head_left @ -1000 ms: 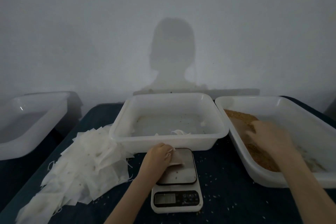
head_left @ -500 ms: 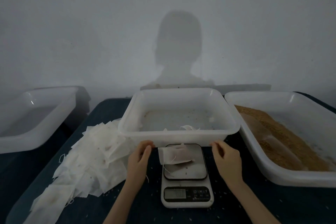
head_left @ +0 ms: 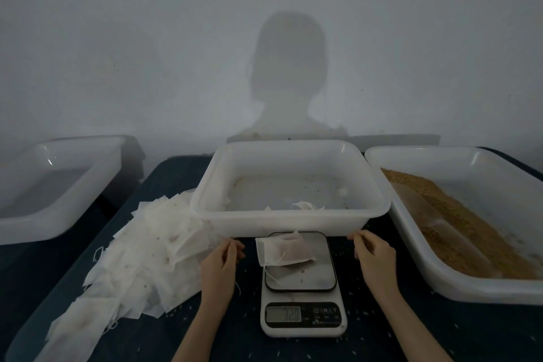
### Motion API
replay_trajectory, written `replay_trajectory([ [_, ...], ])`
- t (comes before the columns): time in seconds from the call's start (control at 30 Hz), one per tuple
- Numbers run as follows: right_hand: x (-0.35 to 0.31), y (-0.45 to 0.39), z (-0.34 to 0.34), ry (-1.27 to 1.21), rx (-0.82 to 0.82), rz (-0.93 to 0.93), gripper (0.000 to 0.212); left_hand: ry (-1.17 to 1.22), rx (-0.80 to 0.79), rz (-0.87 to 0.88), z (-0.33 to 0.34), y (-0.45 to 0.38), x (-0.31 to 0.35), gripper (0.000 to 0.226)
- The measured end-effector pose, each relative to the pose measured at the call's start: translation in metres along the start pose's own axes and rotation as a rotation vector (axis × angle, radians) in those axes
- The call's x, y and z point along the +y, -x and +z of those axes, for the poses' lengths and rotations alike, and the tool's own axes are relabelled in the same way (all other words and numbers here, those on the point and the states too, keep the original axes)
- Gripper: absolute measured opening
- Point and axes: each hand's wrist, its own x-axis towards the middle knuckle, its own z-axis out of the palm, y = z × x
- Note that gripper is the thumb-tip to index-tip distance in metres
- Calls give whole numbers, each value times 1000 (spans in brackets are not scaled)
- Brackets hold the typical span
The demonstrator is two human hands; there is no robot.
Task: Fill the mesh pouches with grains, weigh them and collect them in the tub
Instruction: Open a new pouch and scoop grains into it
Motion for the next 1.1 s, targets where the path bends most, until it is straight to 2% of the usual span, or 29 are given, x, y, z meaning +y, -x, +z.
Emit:
replay_trajectory([
  [0.47,1,1,-1,0,-4,15,28,-68,-23,-27,1,-2,-2,29],
  [0.57,-7,4,1,13,-24,-43,29,-57,-33,-40,0,-2,-1,29],
  [0.67,-30,13,9,50,-51,-177,30,-54,-41,-51,0,-3,0,30],
  [0.77,-68,28,24,156,-137,-340,29,-51,-45,-43,0,-2,0,30],
  [0.83,-96,35,41,330,-279,-396,28,-52,-46,-36,-1,-1,0,29],
  [0.9,-117,38,62,520,-331,-453,34,-49,-47,-29,-2,0,1,28],
  [1.03,-128,36,88,781,-359,-448,32,-48,-34,-33,-3,0,0,29],
  [1.1,-124,32,90,821,-362,-410,25,-43,-27,-48,-3,1,-1,30],
])
